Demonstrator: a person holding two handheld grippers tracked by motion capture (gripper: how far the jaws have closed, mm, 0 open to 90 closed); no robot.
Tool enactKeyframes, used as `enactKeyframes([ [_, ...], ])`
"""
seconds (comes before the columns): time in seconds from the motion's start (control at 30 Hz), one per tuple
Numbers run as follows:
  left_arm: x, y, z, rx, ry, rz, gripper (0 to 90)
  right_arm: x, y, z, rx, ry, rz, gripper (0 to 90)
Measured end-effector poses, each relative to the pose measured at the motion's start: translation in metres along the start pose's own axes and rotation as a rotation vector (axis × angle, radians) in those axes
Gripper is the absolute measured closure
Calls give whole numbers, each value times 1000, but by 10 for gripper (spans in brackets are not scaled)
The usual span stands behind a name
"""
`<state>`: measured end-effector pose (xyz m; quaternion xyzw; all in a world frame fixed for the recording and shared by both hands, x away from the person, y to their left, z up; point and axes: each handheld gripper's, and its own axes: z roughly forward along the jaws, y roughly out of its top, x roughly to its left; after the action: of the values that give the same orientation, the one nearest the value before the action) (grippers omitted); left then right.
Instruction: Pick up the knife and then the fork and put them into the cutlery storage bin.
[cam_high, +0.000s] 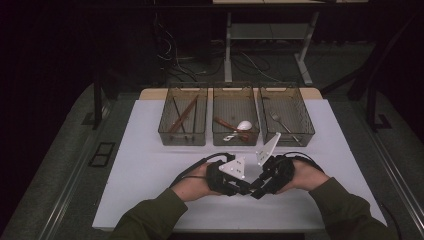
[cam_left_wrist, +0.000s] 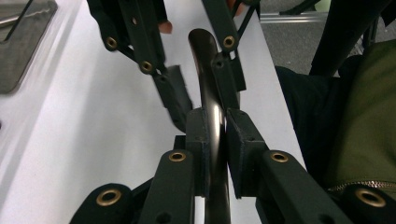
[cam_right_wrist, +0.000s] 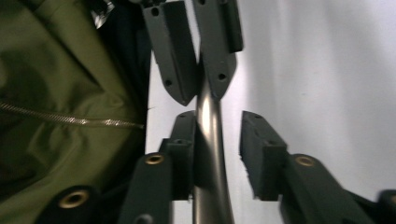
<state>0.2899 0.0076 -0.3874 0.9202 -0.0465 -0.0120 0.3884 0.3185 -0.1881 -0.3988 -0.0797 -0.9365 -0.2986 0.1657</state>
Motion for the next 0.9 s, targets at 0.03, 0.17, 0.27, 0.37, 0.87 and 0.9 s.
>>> enactKeyframes([
  [0.03,0,0,0,3,7,6,791,0,0,1,6,9,-3,715],
  [0.17,1,-1,0,7,3,3,790,1,2,3,21,9,-54,774],
  [0.27,2,-1,-3,-22,-1,-1,811,3,2,2,4,-7,-55,828],
  [0.37,3,1,-8,-38,2,-30,894,3,1,6,44,-31,-50,833],
  [0.87,4,-28,-35,-174,107,-204,733,-10,-20,-15,-41,-215,-22,832],
  [0.9,4,-31,-39,-188,119,-212,710,-11,-22,-18,-52,-229,-7,831],
])
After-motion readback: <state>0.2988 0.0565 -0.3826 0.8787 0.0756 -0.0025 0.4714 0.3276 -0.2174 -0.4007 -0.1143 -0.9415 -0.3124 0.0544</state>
